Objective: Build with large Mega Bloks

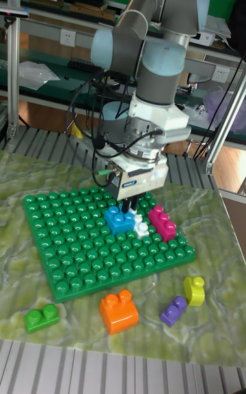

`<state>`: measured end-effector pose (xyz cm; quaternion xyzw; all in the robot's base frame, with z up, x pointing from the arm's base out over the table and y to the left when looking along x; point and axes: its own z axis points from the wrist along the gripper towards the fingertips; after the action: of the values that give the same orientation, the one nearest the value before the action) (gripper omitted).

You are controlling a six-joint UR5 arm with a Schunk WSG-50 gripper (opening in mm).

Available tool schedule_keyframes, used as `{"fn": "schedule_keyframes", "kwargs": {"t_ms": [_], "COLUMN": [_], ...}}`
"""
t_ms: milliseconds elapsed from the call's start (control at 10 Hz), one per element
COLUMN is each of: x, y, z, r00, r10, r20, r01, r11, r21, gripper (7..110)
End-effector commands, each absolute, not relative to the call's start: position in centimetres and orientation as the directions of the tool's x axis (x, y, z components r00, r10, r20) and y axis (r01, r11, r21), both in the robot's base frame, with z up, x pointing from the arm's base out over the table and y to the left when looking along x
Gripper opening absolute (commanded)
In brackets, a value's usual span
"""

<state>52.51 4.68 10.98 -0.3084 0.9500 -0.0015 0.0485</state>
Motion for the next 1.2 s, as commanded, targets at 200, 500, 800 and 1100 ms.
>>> {"fn": "schedule_keyframes", "kwargs": {"t_ms": [200,500,800,1100], "x": [51.5,51.6,51.5,57.2], "y": [4.3,5.1,6.1,4.3], "z": [9.7,9.7,9.8,8.6], "r00": [-0.935,-0.934,-0.968,-0.957], "r10": [-0.355,-0.356,-0.25,-0.285], "r20": [0.015,0.0,-0.003,-0.046], "r01": [-0.355,-0.356,-0.25,-0.287], "r11": [0.935,0.934,0.967,0.958], "r21": [-0.014,0.015,0.052,0.025], "gripper": [22,22,22,22]}}
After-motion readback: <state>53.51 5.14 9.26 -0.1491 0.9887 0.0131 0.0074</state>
